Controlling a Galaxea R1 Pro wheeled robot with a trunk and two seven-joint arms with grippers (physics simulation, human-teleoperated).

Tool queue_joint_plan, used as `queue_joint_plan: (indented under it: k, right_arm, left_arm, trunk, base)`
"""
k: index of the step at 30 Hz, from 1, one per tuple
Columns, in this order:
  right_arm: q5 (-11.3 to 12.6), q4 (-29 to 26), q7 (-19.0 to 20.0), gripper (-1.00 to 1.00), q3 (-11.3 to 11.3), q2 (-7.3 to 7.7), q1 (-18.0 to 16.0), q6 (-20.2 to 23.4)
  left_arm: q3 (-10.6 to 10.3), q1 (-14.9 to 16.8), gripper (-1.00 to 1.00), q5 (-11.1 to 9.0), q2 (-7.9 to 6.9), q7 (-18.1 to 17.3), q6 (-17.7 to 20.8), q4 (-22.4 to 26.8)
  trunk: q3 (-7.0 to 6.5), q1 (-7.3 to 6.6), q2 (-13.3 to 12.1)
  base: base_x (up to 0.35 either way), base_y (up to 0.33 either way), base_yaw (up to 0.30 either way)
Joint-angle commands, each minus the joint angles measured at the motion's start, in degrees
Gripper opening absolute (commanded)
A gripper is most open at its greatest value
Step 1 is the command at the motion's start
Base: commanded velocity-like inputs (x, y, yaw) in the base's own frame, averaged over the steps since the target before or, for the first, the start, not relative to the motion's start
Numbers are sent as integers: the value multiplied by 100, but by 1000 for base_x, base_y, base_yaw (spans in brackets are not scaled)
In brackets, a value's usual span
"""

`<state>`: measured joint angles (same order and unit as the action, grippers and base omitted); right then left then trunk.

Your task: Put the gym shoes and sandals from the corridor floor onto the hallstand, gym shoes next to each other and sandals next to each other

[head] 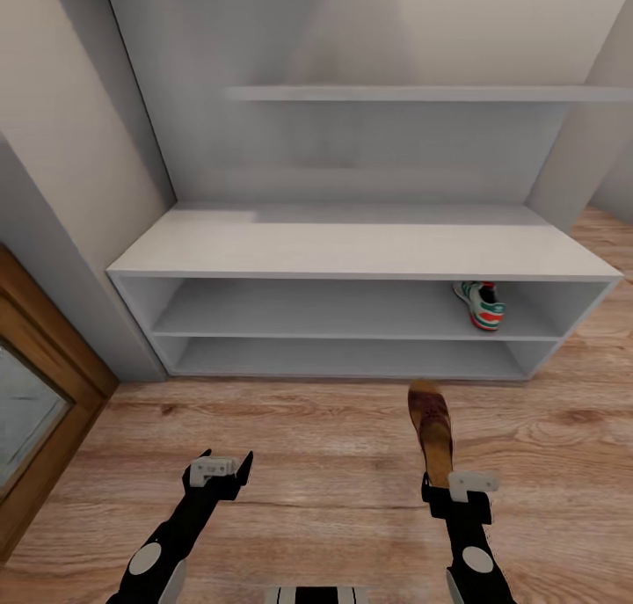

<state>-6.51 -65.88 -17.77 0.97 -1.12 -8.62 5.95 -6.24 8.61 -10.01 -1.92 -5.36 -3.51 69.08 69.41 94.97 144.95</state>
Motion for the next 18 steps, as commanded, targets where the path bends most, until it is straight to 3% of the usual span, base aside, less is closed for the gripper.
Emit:
queue_joint_plan:
  k: [1,18]
  right_arm:
    - [14,1,-1,-100,1,0,0,-8]
    - [5,108,-7,-100,8,-2,1,-41]
  left_arm:
    - [0,0,100,0,0,0,0,0]
    - [19,0,100,-1,-1,0,0,0]
  trunk:
    - [0,0,0]
    - [0,0,0]
  base:
    - [0,218,0]
    - [0,249,0]
